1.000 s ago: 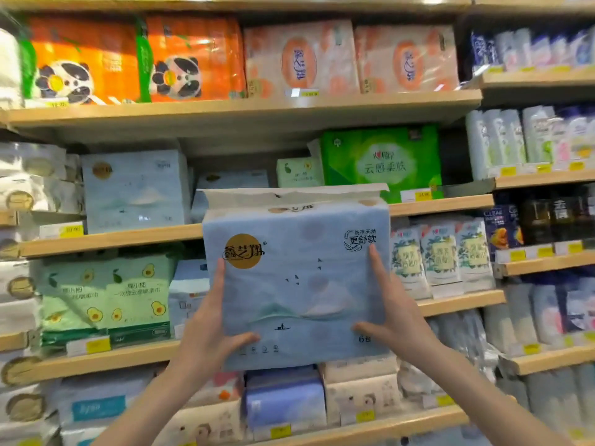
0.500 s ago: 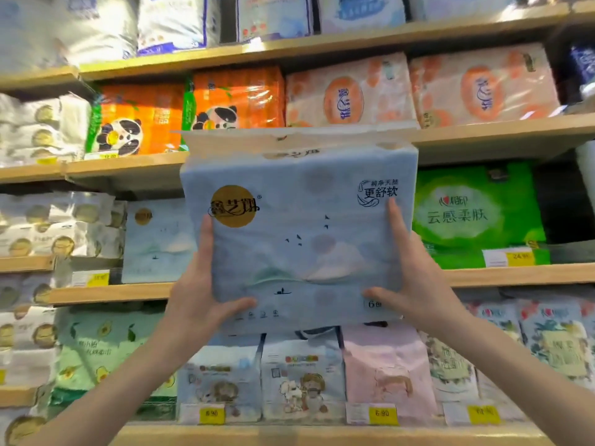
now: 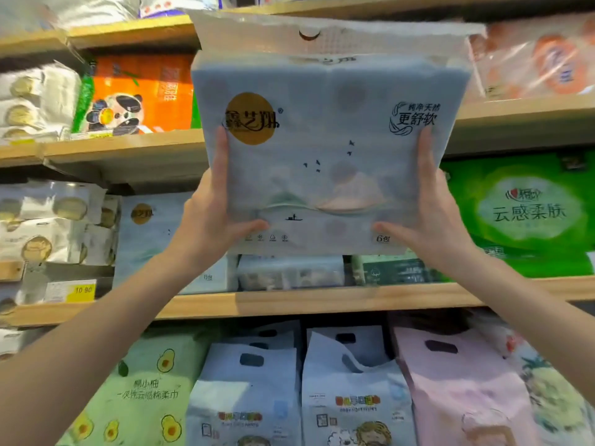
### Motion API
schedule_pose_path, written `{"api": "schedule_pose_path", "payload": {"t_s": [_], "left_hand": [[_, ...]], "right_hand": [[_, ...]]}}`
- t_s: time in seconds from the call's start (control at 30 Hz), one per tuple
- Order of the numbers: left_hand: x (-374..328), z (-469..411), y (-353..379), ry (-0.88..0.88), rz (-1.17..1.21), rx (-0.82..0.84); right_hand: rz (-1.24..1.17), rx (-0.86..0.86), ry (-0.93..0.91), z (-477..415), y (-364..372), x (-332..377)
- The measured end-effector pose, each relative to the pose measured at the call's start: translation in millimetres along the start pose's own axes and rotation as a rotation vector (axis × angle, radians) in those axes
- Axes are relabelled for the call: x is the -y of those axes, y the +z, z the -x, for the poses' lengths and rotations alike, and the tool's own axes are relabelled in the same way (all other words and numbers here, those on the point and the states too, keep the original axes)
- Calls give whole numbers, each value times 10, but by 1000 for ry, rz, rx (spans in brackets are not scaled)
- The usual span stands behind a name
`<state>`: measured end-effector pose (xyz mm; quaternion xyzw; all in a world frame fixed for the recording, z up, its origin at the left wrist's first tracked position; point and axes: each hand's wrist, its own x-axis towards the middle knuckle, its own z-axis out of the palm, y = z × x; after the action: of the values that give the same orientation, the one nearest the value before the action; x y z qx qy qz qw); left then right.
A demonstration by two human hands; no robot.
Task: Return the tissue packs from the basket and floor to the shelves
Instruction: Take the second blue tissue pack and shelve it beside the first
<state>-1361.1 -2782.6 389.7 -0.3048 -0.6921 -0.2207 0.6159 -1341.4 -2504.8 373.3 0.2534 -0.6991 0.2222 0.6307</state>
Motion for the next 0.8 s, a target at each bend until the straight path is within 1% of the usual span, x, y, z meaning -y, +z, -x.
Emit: {"api": "schedule_pose_path", "payload": {"t_s": [0.17,0.4,0.7,0.8], "left_hand": [[444,-22,182,-12,60,17],[918,38,371,-76,145,42],[1138,103,472,-103,170,134],[1171,128,531,-144,162,175]], "right_hand": [[41,22,-15,-117,368,-86],[86,114,44,-222,662,-48],[153,202,115,-182,853,-110],[165,247,137,-159,864,-147]]}}
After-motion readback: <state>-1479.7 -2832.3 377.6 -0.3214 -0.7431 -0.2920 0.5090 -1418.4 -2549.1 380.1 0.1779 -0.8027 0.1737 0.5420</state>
